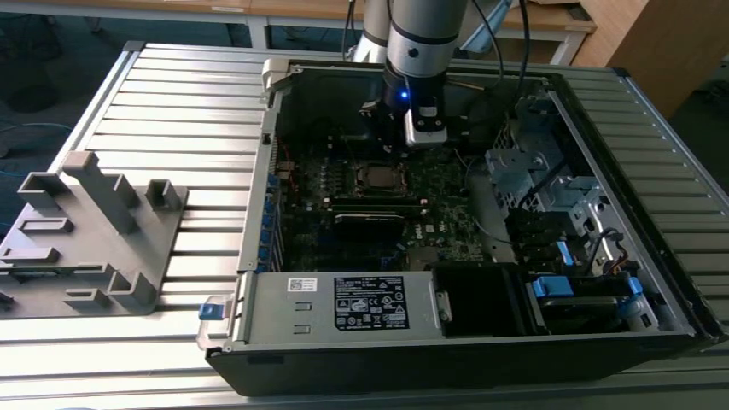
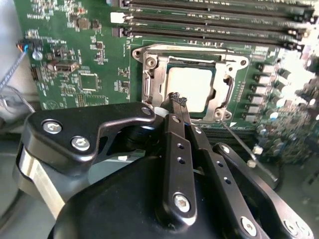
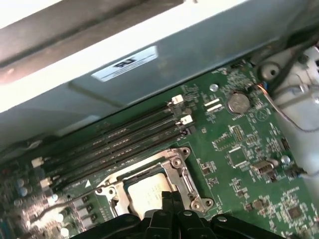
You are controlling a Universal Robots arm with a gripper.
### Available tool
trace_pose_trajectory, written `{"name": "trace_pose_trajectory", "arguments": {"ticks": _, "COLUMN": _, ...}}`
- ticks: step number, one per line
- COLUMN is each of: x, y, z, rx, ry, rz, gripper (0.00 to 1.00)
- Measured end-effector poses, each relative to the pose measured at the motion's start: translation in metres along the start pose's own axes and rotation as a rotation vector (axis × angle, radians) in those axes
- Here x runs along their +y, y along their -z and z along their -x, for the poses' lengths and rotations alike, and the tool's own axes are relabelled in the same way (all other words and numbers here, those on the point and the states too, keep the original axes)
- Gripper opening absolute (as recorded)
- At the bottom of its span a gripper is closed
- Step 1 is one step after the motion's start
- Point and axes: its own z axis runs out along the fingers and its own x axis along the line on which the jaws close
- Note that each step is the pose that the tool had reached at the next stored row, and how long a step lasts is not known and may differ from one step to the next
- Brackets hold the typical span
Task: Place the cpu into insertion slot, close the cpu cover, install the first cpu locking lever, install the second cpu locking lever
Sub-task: 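Close the cpu cover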
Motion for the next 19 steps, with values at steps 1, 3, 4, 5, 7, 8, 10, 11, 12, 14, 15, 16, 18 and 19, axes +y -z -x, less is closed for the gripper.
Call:
{"name": "trace_pose_trajectory", "arguments": {"ticks": 1, "x": 0.0, "y": -0.0004, "z": 0.0, "rx": 0.0004, "ry": 0.018, "rz": -0.0004, "gripper": 0.11}}
{"name": "trace_pose_trajectory", "arguments": {"ticks": 3, "x": 0.0, "y": -0.0013, "z": 0.0, "rx": 0.0011, "ry": 0.055, "rz": -0.001, "gripper": 0.11}}
{"name": "trace_pose_trajectory", "arguments": {"ticks": 4, "x": 0.0, "y": -0.0017, "z": 0.0, "rx": 0.0014, "ry": 0.073, "rz": -0.0013, "gripper": 0.11}}
{"name": "trace_pose_trajectory", "arguments": {"ticks": 5, "x": -0.0001, "y": -0.0022, "z": 0.0, "rx": 0.0018, "ry": 0.092, "rz": -0.0017, "gripper": 0.11}}
{"name": "trace_pose_trajectory", "arguments": {"ticks": 7, "x": -0.0001, "y": -0.003, "z": 0.0001, "rx": 0.0025, "ry": 0.127, "rz": -0.0024, "gripper": 0.11}}
{"name": "trace_pose_trajectory", "arguments": {"ticks": 8, "x": -0.0001, "y": -0.0035, "z": 0.0001, "rx": 0.0029, "ry": 0.145, "rz": -0.0027, "gripper": 0.11}}
{"name": "trace_pose_trajectory", "arguments": {"ticks": 10, "x": -0.0001, "y": -0.0044, "z": 0.0001, "rx": 0.0036, "ry": 0.182, "rz": -0.0034, "gripper": 0.11}}
{"name": "trace_pose_trajectory", "arguments": {"ticks": 11, "x": -0.0001, "y": -0.0049, "z": 0.0001, "rx": 0.0039, "ry": 0.2, "rz": -0.0037, "gripper": 0.11}}
{"name": "trace_pose_trajectory", "arguments": {"ticks": 12, "x": -0.0001, "y": -0.0053, "z": 0.0001, "rx": 0.0043, "ry": 0.218, "rz": -0.0041, "gripper": 0.11}}
{"name": "trace_pose_trajectory", "arguments": {"ticks": 14, "x": -0.0001, "y": -0.0062, "z": 0.0001, "rx": 0.005, "ry": 0.254, "rz": -0.0047, "gripper": 0.11}}
{"name": "trace_pose_trajectory", "arguments": {"ticks": 15, "x": -0.0001, "y": -0.0066, "z": 0.0001, "rx": 0.0054, "ry": 0.272, "rz": -0.0051, "gripper": 0.11}}
{"name": "trace_pose_trajectory", "arguments": {"ticks": 16, "x": -0.0002, "y": -0.007, "z": 0.0001, "rx": 0.0058, "ry": 0.292, "rz": -0.0055, "gripper": 0.11}}
{"name": "trace_pose_trajectory", "arguments": {"ticks": 18, "x": -0.0001, "y": -0.0078, "z": 0.0002, "rx": 0.0064, "ry": 0.328, "rz": -0.0061, "gripper": 0.11}}
{"name": "trace_pose_trajectory", "arguments": {"ticks": 19, "x": -0.0002, "y": -0.0082, "z": 0.0002, "rx": 0.0068, "ry": 0.346, "rz": -0.0066, "gripper": 0.11}}
